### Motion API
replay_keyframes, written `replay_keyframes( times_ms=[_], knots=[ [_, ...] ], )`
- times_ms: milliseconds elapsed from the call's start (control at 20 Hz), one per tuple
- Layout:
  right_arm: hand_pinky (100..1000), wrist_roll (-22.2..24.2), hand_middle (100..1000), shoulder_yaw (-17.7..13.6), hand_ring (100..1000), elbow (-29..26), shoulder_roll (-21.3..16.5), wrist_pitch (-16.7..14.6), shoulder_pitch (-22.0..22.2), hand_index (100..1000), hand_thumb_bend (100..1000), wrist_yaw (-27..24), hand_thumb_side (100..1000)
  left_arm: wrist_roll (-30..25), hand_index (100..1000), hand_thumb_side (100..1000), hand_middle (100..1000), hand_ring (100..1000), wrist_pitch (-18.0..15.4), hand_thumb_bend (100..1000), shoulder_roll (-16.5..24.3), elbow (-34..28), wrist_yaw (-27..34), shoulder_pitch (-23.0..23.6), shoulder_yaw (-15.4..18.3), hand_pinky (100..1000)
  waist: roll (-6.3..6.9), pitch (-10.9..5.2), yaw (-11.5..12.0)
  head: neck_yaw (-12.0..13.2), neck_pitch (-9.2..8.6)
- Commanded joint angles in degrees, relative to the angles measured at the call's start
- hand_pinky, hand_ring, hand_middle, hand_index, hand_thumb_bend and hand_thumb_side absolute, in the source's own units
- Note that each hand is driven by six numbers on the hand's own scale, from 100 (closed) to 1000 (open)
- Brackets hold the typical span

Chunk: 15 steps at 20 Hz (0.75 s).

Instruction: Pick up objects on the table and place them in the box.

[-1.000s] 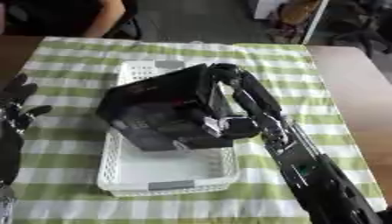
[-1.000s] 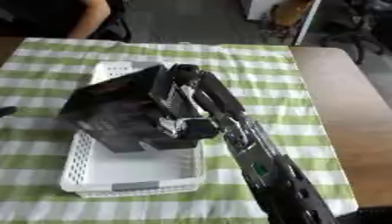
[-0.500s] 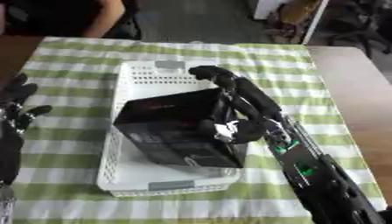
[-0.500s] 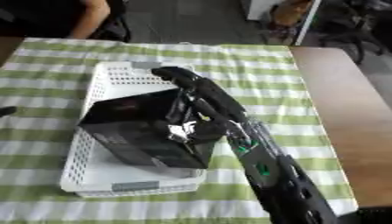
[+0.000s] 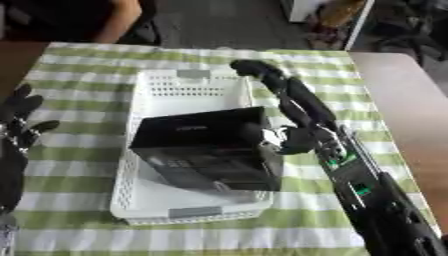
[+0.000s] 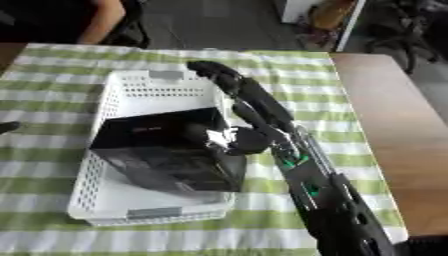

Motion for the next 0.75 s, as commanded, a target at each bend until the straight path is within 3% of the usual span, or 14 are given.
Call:
replay_keyframes(
  times_ms=[50, 450, 750],
  knots=[
    [895, -2.4, 906, -2.8, 871, -3.5, -1.7, 1.2, 0.0, 1000, 660, -1.3, 1000, -0.1, 826, 1000, 1000, 1000, 0.0, 154, 0.4, -0.6, 0.2, -0.3, -0.1, 781, 0.21, -0.80, -0.2, 0.6, -0.90],
    [872, -13.6, 894, -11.5, 856, -12.6, -4.4, 7.4, 2.3, 1000, 614, -2.3, 1000, 0.0, 826, 1000, 1000, 1000, 0.0, 154, 0.4, -0.6, 0.2, -0.1, 0.0, 781, 0.27, -0.85, -0.8, 1.5, -0.91],
    [867, -18.3, 881, -15.3, 849, -14.1, -7.5, 10.4, 5.3, 1000, 611, -0.8, 1000, 0.1, 826, 1000, 1000, 1000, 0.0, 153, 0.4, -0.7, 0.1, -0.1, 0.1, 781, 0.29, -0.88, -1.0, 2.1, -1.01]
  ],
)
